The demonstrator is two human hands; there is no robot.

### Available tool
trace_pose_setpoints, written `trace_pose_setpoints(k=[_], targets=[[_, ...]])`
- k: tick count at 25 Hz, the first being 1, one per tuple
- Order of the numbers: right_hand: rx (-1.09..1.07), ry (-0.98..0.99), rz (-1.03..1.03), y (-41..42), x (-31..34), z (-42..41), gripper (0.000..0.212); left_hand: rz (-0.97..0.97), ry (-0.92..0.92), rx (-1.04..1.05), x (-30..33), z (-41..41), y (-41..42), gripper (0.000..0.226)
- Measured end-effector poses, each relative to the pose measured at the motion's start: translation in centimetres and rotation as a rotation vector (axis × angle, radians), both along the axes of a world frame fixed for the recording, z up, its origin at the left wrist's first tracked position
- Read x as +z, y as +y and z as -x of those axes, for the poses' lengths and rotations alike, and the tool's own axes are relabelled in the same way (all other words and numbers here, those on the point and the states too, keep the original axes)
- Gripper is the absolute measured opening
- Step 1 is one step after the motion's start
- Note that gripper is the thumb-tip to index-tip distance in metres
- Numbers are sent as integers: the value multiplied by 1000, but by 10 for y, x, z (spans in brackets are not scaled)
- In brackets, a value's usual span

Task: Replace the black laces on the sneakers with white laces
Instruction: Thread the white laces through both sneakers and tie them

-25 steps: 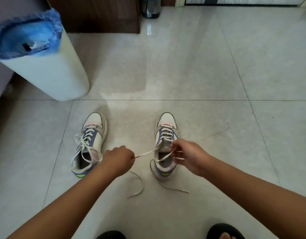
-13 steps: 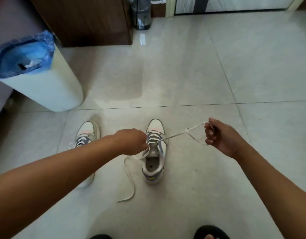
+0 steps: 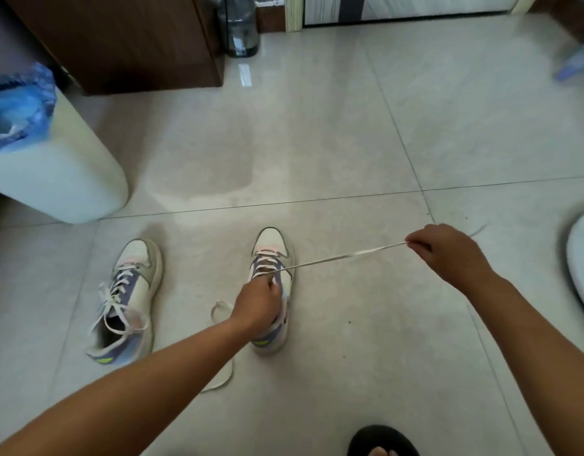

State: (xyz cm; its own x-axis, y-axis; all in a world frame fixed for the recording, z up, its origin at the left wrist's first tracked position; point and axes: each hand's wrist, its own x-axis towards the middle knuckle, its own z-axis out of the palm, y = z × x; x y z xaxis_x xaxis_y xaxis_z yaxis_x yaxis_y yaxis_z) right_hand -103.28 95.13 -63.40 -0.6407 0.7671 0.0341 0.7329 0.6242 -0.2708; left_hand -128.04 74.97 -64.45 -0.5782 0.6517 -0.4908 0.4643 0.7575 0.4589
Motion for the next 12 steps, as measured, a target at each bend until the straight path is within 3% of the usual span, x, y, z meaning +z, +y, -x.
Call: trace_pose_setpoints(k=[4, 8, 9, 12], targets=[[-206, 98, -194, 4, -14, -16, 7, -103, -88, 147, -11, -13, -12, 31], [-472, 236, -11, -6, -24, -9, 13, -139, -119, 235, -15, -15, -13, 28], [-502, 183, 48, -8, -26, -8, 14, -144, -122, 234, -16, -15, -12, 28], [-438, -271, 220, -18, -37, 3, 25, -146, -147, 215, -21, -16, -11, 33]])
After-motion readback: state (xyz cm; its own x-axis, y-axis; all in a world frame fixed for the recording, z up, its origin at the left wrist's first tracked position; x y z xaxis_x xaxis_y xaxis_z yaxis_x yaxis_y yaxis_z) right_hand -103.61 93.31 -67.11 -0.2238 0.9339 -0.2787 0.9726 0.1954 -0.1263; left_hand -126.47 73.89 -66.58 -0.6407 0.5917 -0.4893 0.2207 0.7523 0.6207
